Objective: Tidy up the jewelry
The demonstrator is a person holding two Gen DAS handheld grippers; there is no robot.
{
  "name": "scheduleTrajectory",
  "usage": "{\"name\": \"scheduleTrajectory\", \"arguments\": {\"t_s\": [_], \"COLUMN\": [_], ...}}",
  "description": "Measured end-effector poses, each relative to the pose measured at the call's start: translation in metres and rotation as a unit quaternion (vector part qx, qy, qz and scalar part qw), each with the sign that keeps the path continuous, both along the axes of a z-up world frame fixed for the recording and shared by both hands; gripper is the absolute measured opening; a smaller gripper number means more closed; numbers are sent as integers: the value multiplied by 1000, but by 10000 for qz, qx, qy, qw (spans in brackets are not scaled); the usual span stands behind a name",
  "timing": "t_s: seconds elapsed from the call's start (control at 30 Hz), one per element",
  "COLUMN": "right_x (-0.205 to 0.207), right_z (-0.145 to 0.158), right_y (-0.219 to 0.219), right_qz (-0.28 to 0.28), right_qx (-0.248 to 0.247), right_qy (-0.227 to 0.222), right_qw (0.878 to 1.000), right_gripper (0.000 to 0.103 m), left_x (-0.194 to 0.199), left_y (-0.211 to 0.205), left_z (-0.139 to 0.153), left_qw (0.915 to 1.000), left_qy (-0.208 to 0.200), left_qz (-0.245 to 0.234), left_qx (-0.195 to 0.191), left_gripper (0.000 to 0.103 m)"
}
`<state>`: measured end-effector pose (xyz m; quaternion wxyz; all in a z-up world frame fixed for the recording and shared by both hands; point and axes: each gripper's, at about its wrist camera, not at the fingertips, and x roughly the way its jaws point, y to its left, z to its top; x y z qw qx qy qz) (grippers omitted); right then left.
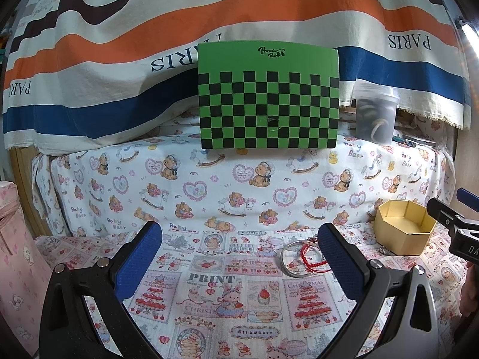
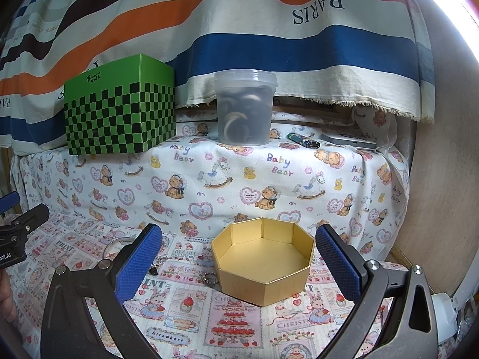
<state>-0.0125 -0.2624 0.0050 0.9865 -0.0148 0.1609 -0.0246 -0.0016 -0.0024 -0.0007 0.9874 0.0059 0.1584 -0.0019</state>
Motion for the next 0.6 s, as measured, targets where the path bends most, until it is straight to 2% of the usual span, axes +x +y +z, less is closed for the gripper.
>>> {"name": "scheduleTrajectory", "arguments": {"t_s": [0.23, 0.33, 0.53, 0.6], "right_x": [0, -1, -3, -4], "right_z": [0, 0, 1, 1], "right_y": [-1, -2, -1, -2], "right_qz": [-90, -139, -63, -59], "right_qx": [20, 13, 19, 20], "right_qy": [-14, -29, -84, -99], "right_qw": [10000, 9999, 9999, 9999], "right_gripper": [103, 103, 103, 103], "left_x": [1, 4, 2, 3], "left_y": [-1, -1, -1, -1], "left_z": [-1, -1, -1, -1], "left_qw": [10000, 9997, 10000, 9999], "left_qy": [23, 106, 83, 125], "left_qz": [16, 197, 7, 77], "left_qx": [16, 65, 13, 29], "left_gripper": [103, 103, 103, 103]}}
